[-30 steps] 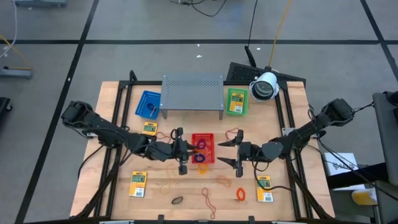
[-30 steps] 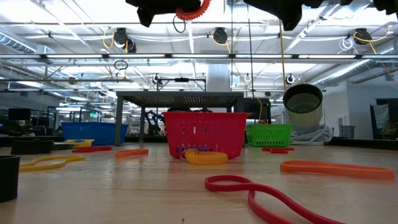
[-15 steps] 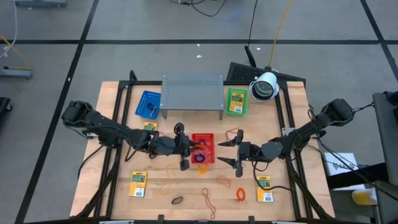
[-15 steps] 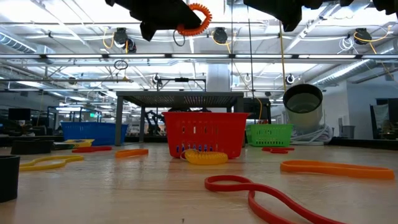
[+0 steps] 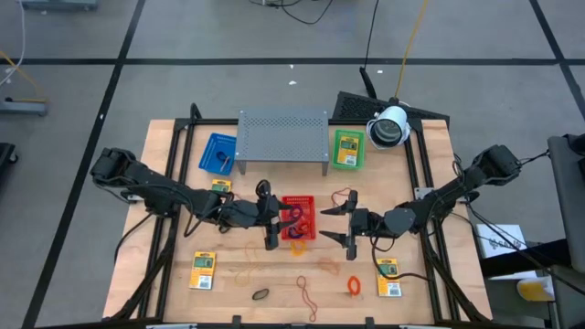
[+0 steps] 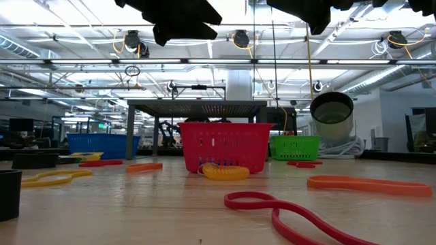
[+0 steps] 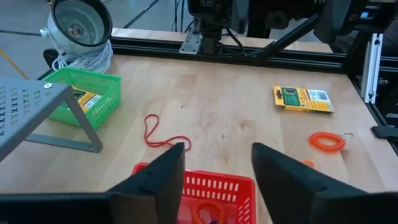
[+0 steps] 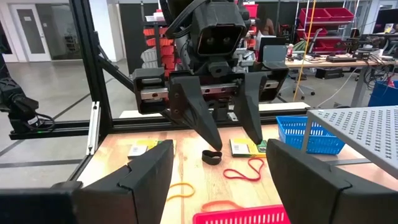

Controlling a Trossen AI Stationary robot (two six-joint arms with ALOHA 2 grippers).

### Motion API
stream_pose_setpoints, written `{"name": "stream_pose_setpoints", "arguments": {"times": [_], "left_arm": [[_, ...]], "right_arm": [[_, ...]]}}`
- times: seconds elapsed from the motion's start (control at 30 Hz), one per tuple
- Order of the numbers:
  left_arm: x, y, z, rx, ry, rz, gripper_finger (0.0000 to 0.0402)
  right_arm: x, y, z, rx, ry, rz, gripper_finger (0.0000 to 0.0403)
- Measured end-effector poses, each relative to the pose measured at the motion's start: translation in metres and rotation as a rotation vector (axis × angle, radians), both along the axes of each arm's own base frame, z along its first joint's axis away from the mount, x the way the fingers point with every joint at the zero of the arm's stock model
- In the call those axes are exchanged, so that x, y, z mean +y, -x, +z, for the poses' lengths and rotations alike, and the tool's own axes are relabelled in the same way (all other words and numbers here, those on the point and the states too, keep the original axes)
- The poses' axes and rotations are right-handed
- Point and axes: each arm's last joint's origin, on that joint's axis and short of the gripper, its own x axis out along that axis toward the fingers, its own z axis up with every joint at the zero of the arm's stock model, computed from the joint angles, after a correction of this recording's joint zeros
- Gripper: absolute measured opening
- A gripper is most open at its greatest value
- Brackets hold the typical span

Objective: Pick & Place Office Desk Supplies
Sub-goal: Put the orange spring keychain into the red basket

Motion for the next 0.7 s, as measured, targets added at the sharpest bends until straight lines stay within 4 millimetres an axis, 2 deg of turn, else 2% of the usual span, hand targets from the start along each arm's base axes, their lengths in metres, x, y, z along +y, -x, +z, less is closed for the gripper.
{"name": "stream_pose_setpoints", "arguments": {"times": [0.17, 0.37, 0.5, 0.7], "left_arm": [[-0.002, 0.000, 0.000, 0.005, 0.037, -0.052, 0.0224], [-0.016, 0.002, 0.002, 0.005, 0.142, -0.251, 0.0214], [-0.036, 0.009, 0.001, 0.030, 0.206, -0.386, 0.0204], [-0.076, 0.029, 0.001, 0.054, 0.255, -0.507, 0.0188]], "right_arm": [[0.001, 0.000, -0.002, 0.018, 0.008, 0.026, 0.0247], [0.009, 0.000, -0.004, 0.034, -0.041, 0.268, 0.0247], [0.023, 0.004, -0.015, 0.113, -0.070, 0.340, 0.0247], [0.048, 0.011, -0.034, 0.202, -0.138, 0.400, 0.0247]]}}
